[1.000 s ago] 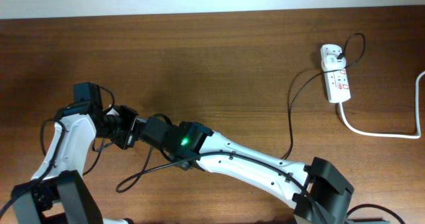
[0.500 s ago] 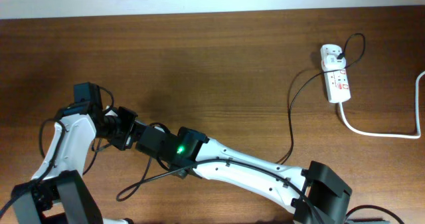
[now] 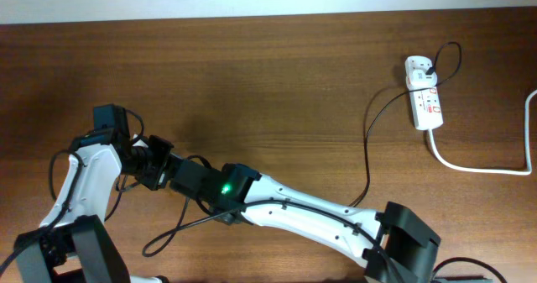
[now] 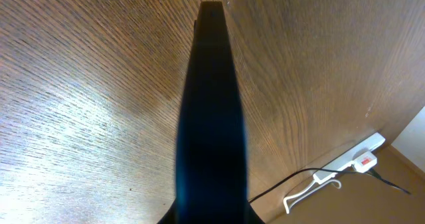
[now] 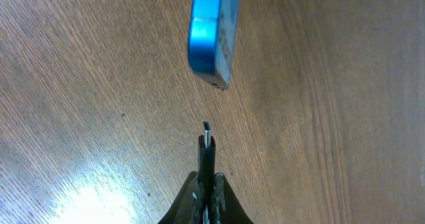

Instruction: Plug charger to phone and switch on socket

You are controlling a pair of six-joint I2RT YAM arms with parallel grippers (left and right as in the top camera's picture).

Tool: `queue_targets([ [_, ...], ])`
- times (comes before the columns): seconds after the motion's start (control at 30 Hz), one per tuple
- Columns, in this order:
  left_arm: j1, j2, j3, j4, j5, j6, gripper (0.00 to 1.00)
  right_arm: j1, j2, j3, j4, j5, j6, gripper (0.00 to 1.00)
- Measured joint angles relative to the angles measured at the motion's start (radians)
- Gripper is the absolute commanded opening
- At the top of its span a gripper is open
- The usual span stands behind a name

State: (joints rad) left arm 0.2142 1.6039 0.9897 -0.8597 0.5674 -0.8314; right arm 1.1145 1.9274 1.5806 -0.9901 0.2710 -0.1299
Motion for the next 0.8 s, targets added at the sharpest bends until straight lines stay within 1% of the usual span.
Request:
queue_targets([
  [0.1,0.000,0.000,0.000,0.000,0.000,0.000,0.00,0.000,0.043,0.000,-0.010,0.000,0.001,0.04],
  [0.27,0.000,0.000,0.000,0.000,0.000,0.000,0.00,0.000,0.048,0.000,-0.013,0.001,0.000,0.04],
  [0.57,0.000,0.000,0.000,-0.001,0.000,0.000,0.00,0.048,0.048,0.000,-0.004,0.138,-0.001,0.04],
  [0.8,0.000,0.000,0.000,-0.012,-0.026,0.000,0.00,0.048,0.048,0.000,0.011,0.155,-0.001,0.04],
])
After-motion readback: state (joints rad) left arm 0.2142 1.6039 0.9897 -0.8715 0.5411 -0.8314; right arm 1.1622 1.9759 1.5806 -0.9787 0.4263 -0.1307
